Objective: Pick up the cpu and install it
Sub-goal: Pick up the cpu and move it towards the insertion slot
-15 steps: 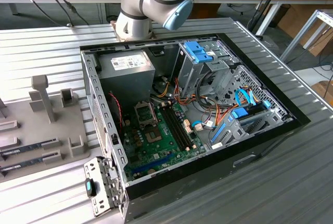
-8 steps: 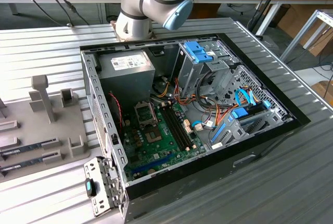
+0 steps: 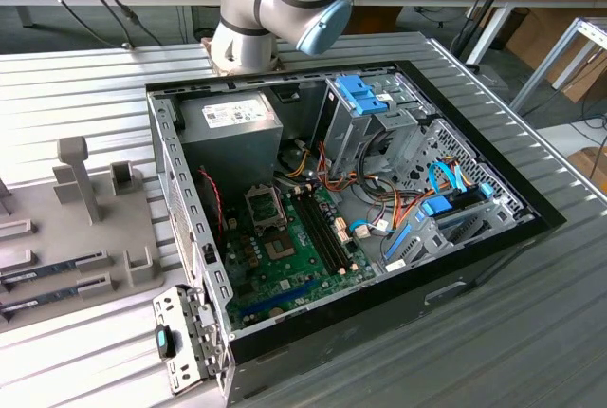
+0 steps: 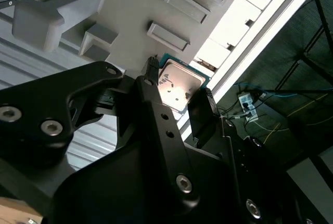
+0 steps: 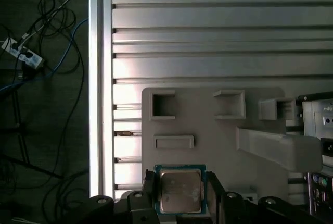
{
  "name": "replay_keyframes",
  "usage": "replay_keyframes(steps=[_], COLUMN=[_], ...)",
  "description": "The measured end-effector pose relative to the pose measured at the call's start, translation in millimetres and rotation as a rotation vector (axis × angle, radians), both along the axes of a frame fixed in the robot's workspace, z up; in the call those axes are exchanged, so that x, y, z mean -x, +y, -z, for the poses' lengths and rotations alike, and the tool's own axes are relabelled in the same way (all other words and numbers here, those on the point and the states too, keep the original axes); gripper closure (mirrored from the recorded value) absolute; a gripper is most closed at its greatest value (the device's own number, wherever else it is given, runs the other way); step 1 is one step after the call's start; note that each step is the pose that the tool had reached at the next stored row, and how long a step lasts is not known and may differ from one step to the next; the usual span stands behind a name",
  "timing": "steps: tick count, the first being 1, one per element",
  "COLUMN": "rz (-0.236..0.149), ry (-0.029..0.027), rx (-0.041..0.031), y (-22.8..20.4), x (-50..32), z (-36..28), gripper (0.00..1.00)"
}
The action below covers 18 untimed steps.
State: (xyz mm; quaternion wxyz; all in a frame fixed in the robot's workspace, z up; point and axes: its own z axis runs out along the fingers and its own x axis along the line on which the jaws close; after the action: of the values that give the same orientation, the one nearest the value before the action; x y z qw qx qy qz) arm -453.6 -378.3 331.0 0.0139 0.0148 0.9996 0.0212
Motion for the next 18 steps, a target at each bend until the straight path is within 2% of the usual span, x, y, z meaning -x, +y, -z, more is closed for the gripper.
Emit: replay_keyframes(steps=[2,4,7,8,18], rz=[0.000,0.000,0.000,0.000,0.000], ry=[0.0000,0.0001,-0.0001,-0.0002,0.0000], rx=[0.0089,0.0248,0.0782,0.0823,0.0824], y=[0.0,0.0,0.0,-0.1,0.0], x=[0.0,0.0,0.0,0.0,0.0], z=[-0.1,-0.1,-0.1,-0.1,-4.9], gripper=[0.53,0.53,0.53,0.53,0.53])
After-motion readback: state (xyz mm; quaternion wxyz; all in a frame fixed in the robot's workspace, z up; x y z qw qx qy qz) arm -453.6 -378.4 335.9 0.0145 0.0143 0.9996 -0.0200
